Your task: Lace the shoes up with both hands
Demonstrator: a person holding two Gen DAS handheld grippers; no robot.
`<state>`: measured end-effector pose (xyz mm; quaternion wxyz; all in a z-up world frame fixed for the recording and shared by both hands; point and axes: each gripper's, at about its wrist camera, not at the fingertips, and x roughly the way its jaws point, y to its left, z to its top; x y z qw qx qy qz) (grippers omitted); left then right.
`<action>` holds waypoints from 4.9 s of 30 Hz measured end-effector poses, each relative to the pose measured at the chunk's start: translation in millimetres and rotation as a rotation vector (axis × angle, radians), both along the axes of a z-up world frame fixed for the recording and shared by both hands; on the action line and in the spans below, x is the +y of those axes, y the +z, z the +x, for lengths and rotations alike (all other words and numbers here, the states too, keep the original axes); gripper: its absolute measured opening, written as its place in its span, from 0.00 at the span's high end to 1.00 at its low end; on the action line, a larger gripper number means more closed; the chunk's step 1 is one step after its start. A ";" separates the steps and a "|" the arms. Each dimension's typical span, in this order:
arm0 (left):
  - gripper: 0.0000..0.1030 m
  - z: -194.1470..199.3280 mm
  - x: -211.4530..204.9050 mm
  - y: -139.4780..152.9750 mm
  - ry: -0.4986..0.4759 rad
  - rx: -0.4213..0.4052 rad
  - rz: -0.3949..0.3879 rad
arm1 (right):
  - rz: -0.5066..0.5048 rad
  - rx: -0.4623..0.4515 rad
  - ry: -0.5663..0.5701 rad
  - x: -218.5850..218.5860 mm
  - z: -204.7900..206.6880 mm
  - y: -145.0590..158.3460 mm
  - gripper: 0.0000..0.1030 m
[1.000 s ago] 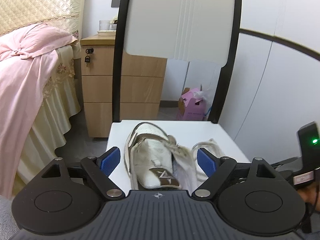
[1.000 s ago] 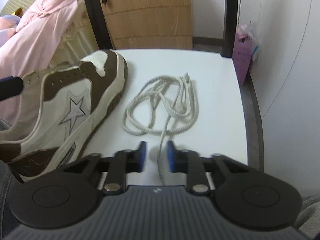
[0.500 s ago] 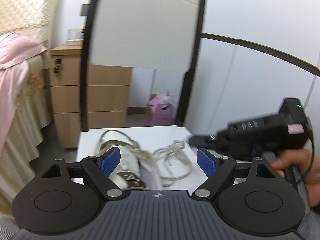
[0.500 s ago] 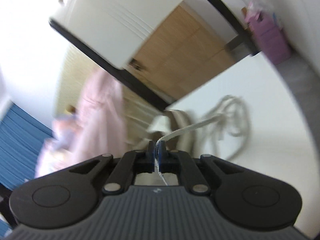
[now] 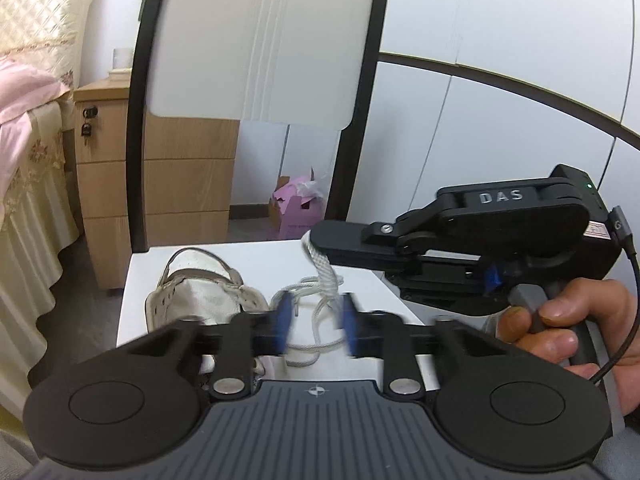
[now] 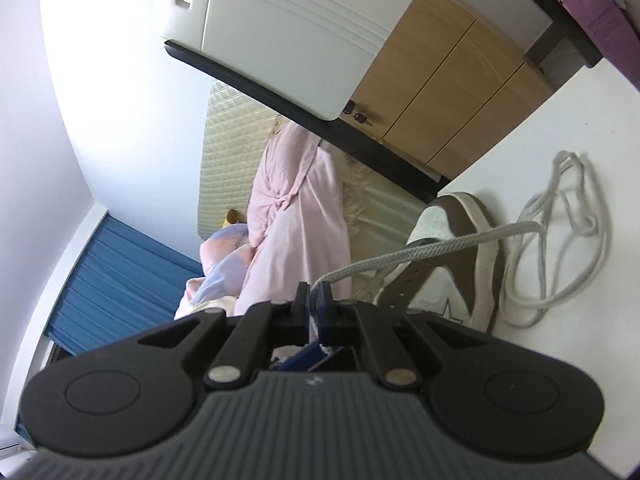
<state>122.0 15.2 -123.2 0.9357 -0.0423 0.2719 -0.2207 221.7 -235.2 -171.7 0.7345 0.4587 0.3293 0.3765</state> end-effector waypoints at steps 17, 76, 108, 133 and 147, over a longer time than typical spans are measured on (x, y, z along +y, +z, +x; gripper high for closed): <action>0.97 -4.1 -0.8 2.5 -0.036 -0.022 0.027 | -0.074 -0.001 0.021 -2.0 0.6 2.2 0.64; 0.96 39.8 14.6 19.5 0.021 -0.038 0.083 | -0.040 0.140 -0.115 -21.2 13.3 -22.3 0.97; 0.96 103.2 20.0 -27.3 -0.180 0.070 0.271 | -0.101 0.188 -0.166 33.0 75.2 -66.2 0.96; 0.96 102.5 22.2 -27.5 -0.179 0.061 0.262 | -0.037 0.189 -0.186 39.0 74.8 -72.9 0.96; 0.96 103.1 23.8 -28.2 -0.185 0.057 0.262 | -0.117 0.175 -0.134 43.9 65.4 -66.3 0.97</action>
